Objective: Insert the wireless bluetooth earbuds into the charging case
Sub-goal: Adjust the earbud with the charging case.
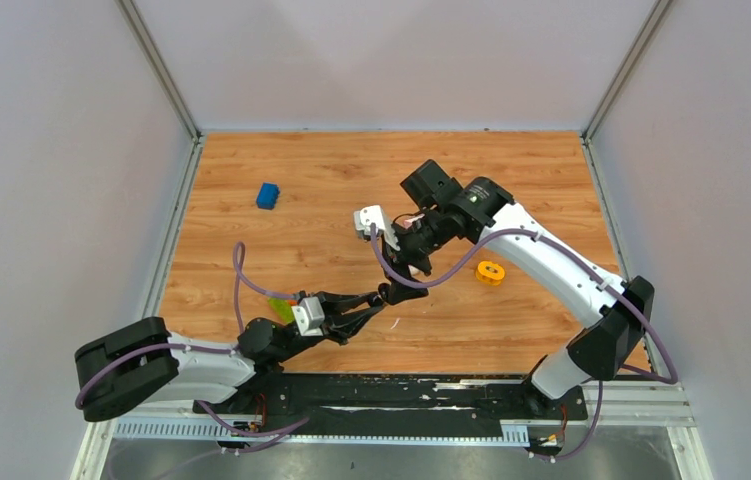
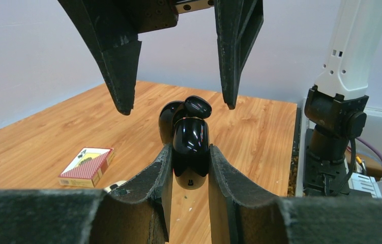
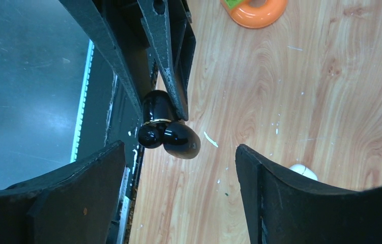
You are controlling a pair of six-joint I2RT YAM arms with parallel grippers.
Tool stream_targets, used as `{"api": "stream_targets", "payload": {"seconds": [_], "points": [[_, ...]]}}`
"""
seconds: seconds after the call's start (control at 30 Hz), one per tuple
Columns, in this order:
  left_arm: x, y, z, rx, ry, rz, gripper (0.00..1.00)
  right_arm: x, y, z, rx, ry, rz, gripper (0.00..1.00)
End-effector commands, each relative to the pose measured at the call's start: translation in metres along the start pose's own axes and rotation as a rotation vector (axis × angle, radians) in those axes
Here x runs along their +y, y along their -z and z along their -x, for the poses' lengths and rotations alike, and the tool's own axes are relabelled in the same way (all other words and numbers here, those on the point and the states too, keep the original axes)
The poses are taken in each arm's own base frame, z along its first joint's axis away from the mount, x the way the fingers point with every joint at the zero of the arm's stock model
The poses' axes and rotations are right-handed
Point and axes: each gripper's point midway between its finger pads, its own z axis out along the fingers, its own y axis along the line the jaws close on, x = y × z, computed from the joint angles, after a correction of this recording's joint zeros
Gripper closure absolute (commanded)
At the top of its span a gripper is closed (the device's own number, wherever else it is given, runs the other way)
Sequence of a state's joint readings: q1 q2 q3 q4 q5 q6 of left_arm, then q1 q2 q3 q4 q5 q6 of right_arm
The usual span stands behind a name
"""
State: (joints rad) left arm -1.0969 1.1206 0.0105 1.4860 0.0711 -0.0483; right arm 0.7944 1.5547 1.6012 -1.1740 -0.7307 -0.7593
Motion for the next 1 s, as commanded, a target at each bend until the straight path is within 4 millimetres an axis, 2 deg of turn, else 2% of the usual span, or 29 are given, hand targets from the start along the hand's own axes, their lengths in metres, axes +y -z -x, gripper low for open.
{"api": "stream_targets", "payload": {"seconds": [0.0, 0.33, 0.6, 0.8, 0.97], "points": [[-0.001, 0.013, 0.012, -0.061, -0.004, -0.005, 1.00, 0.004, 0.005, 0.023, -0.090, -0.032, 0.045, 0.20], [-0.003, 0.013, 0.013, -0.065, -0.004, -0.013, 1.00, -0.014, 0.005, 0.022, -0.114, -0.117, 0.043, 0.20], [-0.002, 0.014, 0.015, -0.069, -0.008, -0.011, 1.00, -0.020, -0.004, 0.002, -0.052, -0.138, 0.034, 0.21], [-0.003, 0.014, 0.015, -0.070, -0.006, -0.014, 1.00, -0.023, -0.004, 0.001, -0.045, -0.139, 0.022, 0.22], [-0.003, 0.015, 0.016, -0.074, -0.005, -0.014, 1.00, -0.030, -0.005, -0.009, -0.009, -0.147, -0.014, 0.22]]}}
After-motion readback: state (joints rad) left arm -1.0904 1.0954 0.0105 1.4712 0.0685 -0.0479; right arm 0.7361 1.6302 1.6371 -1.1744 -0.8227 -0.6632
